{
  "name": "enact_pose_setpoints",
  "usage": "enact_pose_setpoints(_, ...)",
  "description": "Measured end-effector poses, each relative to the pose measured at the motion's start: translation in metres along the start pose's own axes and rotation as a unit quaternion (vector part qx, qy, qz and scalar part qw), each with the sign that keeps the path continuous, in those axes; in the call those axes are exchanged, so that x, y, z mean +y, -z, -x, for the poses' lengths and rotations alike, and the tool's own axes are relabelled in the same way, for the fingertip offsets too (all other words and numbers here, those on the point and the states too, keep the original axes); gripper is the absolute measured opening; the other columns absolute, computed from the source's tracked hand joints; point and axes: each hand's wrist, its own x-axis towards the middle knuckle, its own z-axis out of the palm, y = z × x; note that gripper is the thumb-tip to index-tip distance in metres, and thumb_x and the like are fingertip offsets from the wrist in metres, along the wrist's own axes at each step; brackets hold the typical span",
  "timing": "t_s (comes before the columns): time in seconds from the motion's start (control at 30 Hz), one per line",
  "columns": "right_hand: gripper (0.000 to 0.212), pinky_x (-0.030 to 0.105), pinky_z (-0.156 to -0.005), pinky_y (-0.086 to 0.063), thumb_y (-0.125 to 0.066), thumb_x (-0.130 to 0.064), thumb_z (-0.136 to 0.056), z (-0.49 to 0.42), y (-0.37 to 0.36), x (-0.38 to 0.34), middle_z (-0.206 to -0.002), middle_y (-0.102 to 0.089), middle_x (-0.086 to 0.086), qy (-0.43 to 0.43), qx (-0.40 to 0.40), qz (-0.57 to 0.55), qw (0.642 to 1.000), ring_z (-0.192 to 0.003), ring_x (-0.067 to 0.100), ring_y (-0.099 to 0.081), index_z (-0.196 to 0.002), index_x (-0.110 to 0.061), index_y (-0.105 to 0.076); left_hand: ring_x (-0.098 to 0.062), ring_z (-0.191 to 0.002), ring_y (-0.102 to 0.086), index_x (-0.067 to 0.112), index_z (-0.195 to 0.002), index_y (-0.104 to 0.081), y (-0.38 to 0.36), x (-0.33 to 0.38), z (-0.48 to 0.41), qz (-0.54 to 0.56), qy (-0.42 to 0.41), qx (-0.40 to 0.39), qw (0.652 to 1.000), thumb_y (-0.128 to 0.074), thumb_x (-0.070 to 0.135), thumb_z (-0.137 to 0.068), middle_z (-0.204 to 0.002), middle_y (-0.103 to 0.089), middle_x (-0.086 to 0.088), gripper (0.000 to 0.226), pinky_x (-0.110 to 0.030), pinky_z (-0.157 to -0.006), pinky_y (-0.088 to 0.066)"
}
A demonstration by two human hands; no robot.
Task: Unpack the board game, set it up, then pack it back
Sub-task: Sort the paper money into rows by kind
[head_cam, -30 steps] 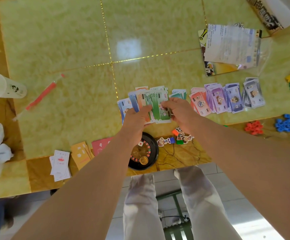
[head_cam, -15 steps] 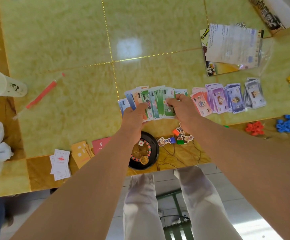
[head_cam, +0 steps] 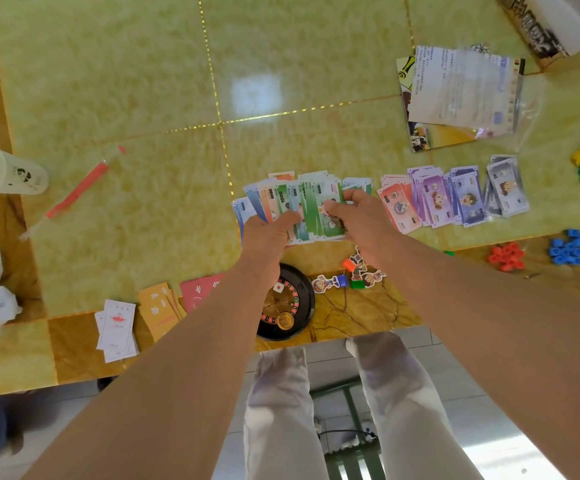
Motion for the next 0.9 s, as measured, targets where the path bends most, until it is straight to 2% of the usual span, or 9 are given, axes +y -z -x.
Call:
enact_pose_setpoints(0.1,0.006,0.043,-0.090,-0.053,-0.063,-0.012,-0.091,-0.001,0.002,-0.001,-0.102,-0.070,0.009,-0.017,-0.024,-0.032,0.999,-0.089,0.023,-0.067,-0.096,-0.012,-0.064,-0.032,-0.094,-0.068,0.016,-0.080,-0.062,0.000,0.002,0.001,-0.004,0.002,0.022,1.000,-0.065,0.007,-0.084,-0.085,-0.070,-0.004,0.010,-0.048,-0.093,-0.052)
enact_pose_setpoints(0.2,0.009,0.044,-0.091,-0.053,-0.057,-0.006,-0.094,-0.003,0.002,-0.002,-0.092,-0.070,0.007,-0.044,-0.049,-0.078,0.995,-0.081,0.020,-0.067,-0.090,-0.013,-0.061,-0.026,-0.084,-0.064,0.012,-0.085,-0.060,-0.003,0.005,0.003,0.011,0.009,-0.002,1.000,-0.064,0.011,-0.082,-0.088,-0.067,-0.007,0.005,-0.044,-0.088,-0.052)
enact_pose_setpoints(0.3,0.008,0.046,-0.092,-0.054,-0.057,-0.006,-0.094,-0.005,0.004,-0.003,-0.098,-0.071,0.010,-0.045,-0.046,-0.078,0.995,-0.088,0.024,-0.069,-0.095,-0.014,-0.060,-0.022,-0.082,-0.055,0.014,-0.083,-0.054,-0.004,0.006,0.001,0.013,0.008,0.001,1.000,-0.063,0.025,-0.062,-0.087,-0.057,-0.008,0.026,-0.042,-0.078,-0.047)
enact_pose_setpoints(0.37,0.009,0.043,-0.085,-0.056,-0.058,-0.007,-0.093,-0.006,0.006,-0.004,-0.102,-0.072,0.010,-0.044,-0.031,-0.075,0.996,-0.092,0.026,-0.070,-0.096,-0.016,-0.059,-0.022,-0.082,-0.053,0.016,-0.082,-0.052,-0.002,0.006,-0.002,0.022,0.009,0.004,1.000,-0.062,0.024,-0.061,-0.088,-0.055,-0.007,0.024,-0.045,-0.080,-0.049)
enact_pose_setpoints(0.5,0.011,0.028,-0.063,-0.052,-0.058,-0.010,-0.094,-0.007,0.010,-0.007,-0.096,-0.071,0.004,-0.036,-0.013,-0.073,0.997,-0.080,0.017,-0.069,-0.092,-0.021,-0.058,-0.026,-0.093,-0.066,0.016,-0.087,-0.058,0.001,0.008,-0.002,0.048,0.011,0.009,0.999,-0.057,0.007,-0.084,-0.096,-0.066,-0.007,0.009,-0.048,-0.093,-0.051)
enact_pose_setpoints(0.6,0.009,0.043,-0.083,-0.057,-0.058,-0.009,-0.094,-0.007,0.007,-0.007,-0.093,-0.073,0.005,-0.042,-0.033,-0.078,0.996,-0.086,0.021,-0.071,-0.096,-0.018,-0.059,-0.027,-0.096,-0.068,0.016,-0.090,-0.058,0.001,0.007,-0.003,0.054,0.009,0.005,0.998,-0.055,0.006,-0.085,-0.100,-0.069,-0.008,0.011,-0.049,-0.094,-0.052)
enact_pose_setpoints(0.67,0.009,0.047,-0.090,-0.054,-0.058,-0.009,-0.094,-0.007,0.005,-0.007,-0.094,-0.073,0.005,-0.042,-0.037,-0.074,0.996,-0.088,0.023,-0.071,-0.096,-0.018,-0.059,-0.023,-0.087,-0.069,0.016,-0.092,-0.057,0.002,0.007,-0.003,0.071,0.010,-0.004,0.997,-0.051,0.005,-0.088,-0.094,-0.070,-0.005,0.013,-0.043,-0.089,-0.053)
enact_pose_setpoints(0.83,0.012,0.048,-0.090,-0.054,-0.059,-0.007,-0.093,-0.005,0.001,-0.008,-0.102,-0.073,0.010,-0.035,-0.032,-0.053,0.997,-0.092,0.026,-0.071,-0.099,-0.017,-0.059,-0.021,-0.085,-0.068,0.016,-0.094,-0.057,0.006,0.007,-0.005,0.085,0.014,-0.024,0.996,-0.046,0.003,-0.091,-0.094,-0.069,-0.004,0.017,-0.042,-0.086,-0.054)
enact_pose_setpoints(0.9,0.014,0.040,-0.084,-0.057,-0.059,-0.007,-0.093,-0.004,-0.003,-0.009,-0.108,-0.070,0.012,-0.018,-0.028,-0.013,0.999,-0.092,0.025,-0.070,-0.105,-0.015,-0.058,-0.019,-0.082,-0.068,0.015,-0.093,-0.057,0.007,0.007,-0.004,0.074,0.015,-0.029,0.997,-0.047,0.003,-0.091,-0.092,-0.070,-0.003,0.016,-0.039,-0.082,-0.055)
